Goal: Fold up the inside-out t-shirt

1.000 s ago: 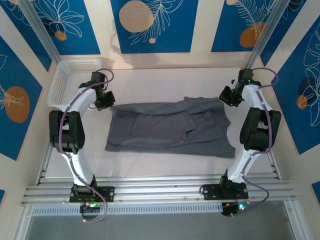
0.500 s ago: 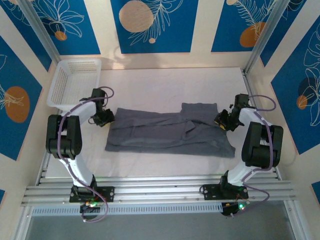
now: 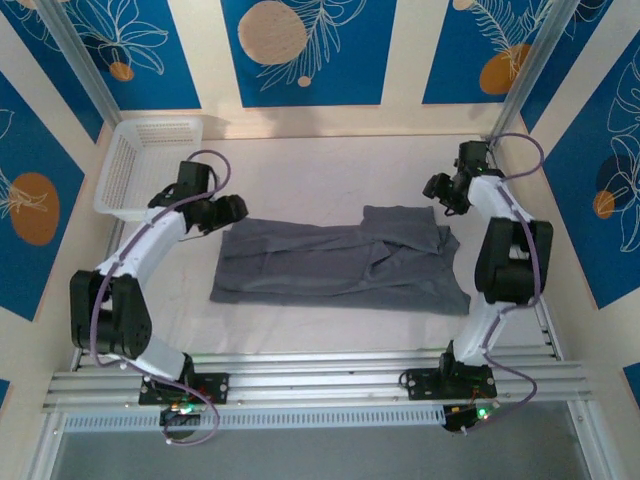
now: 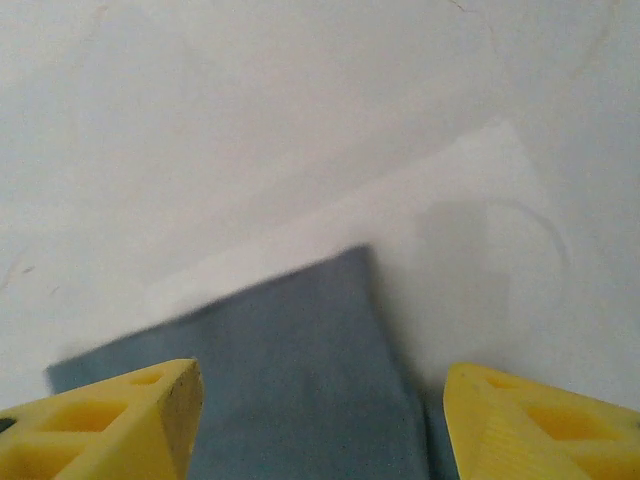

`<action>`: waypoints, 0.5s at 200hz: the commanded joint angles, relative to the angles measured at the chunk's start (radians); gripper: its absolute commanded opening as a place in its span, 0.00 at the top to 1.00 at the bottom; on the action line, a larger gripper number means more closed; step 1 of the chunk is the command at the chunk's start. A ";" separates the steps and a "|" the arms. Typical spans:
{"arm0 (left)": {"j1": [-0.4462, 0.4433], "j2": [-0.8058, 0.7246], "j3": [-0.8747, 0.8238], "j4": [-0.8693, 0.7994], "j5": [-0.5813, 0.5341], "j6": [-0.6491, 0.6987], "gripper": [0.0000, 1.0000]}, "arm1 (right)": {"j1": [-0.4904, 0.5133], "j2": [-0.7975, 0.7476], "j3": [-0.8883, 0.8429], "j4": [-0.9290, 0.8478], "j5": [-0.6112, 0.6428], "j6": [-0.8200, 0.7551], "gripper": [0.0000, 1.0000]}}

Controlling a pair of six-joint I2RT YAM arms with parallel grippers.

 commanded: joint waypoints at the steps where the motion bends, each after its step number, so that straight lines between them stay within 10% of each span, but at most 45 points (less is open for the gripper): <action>1: -0.053 -0.070 -0.023 0.027 0.046 0.019 0.30 | 0.001 0.131 0.111 -0.112 0.004 -0.047 0.36; 38: -0.067 -0.098 -0.074 0.009 0.020 0.015 0.29 | 0.034 0.223 0.215 -0.165 -0.063 -0.069 0.54; 100: -0.067 -0.088 -0.035 -0.024 -0.006 0.014 0.30 | 0.048 0.311 0.298 -0.243 -0.067 -0.078 0.50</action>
